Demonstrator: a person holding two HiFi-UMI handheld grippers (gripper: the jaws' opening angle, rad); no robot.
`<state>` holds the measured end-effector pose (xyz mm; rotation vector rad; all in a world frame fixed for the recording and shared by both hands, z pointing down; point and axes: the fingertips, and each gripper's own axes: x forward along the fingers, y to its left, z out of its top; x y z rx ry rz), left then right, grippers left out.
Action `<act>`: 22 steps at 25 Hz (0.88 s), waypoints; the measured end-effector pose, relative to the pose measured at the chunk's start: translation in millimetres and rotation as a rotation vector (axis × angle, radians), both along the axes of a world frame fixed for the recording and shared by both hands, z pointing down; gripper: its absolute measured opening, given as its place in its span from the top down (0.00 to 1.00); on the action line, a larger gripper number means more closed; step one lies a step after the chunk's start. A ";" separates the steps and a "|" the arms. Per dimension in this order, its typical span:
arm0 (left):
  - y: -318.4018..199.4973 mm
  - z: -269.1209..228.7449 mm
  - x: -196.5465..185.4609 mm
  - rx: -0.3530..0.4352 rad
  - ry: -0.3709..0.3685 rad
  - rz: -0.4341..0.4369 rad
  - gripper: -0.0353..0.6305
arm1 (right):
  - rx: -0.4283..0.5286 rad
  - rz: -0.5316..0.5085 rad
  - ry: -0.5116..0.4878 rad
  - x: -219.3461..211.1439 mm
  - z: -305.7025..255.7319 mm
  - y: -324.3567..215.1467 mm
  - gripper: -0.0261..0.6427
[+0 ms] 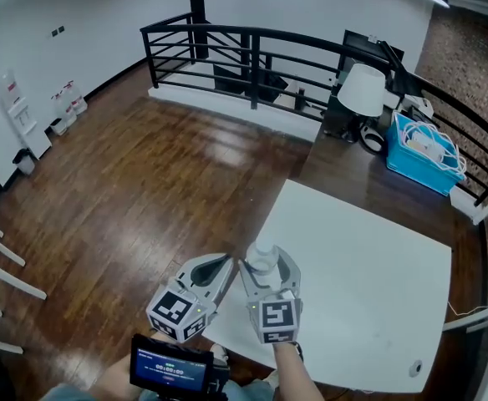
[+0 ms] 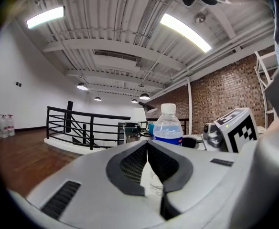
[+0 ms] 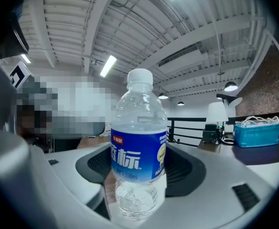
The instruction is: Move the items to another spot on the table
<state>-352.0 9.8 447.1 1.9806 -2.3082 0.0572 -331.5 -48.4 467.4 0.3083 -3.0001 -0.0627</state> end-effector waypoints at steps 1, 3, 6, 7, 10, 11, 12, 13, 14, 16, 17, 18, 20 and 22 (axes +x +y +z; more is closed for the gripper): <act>-1.3 3.6 -1.4 -0.001 0.003 0.006 0.94 | 0.002 0.004 0.005 -0.7 4.5 -1.3 0.52; -2.9 9.6 -4.1 -0.009 0.011 0.017 0.94 | -0.003 0.012 0.010 -2.1 12.8 -3.0 0.52; -5.7 15.3 -7.4 -0.021 0.015 0.034 0.94 | -0.015 0.032 0.017 -3.2 24.4 -6.1 0.52; -7.2 17.1 -8.0 -0.024 0.016 0.041 0.94 | -0.019 0.039 0.021 -3.5 28.6 -7.3 0.52; -10.6 24.3 -9.1 -0.038 0.021 0.059 0.94 | -0.030 0.057 0.035 -4.2 43.2 -9.5 0.51; -11.3 26.5 -9.5 -0.042 0.022 0.063 0.94 | -0.034 0.064 0.034 -3.4 47.2 -10.2 0.51; -11.9 28.4 -10.4 -0.045 0.023 0.067 0.94 | -0.037 0.071 0.028 -2.2 49.8 -10.8 0.51; -12.5 30.2 -11.8 -0.049 0.023 0.070 0.94 | -0.041 0.076 0.022 -1.1 50.6 -11.1 0.49; -13.3 31.6 -13.9 -0.052 0.024 0.072 0.94 | -0.047 0.080 0.021 -0.3 50.1 -10.9 0.49; -15.2 33.1 -17.5 -0.055 0.027 0.072 0.94 | -0.059 0.084 0.028 0.7 48.0 -9.5 0.48; -16.1 32.8 -18.1 -0.056 0.028 0.072 0.94 | -0.061 0.087 0.031 1.3 47.9 -9.0 0.48; -17.0 32.2 -18.1 -0.055 0.028 0.073 0.94 | -0.063 0.089 0.033 1.8 48.3 -8.8 0.47; -19.1 31.1 -17.7 -0.053 0.025 0.075 0.94 | -0.060 0.090 0.027 1.5 50.0 -10.4 0.47; -20.0 30.9 -17.6 -0.054 0.024 0.075 0.94 | -0.048 0.087 0.017 0.6 51.9 -12.8 0.47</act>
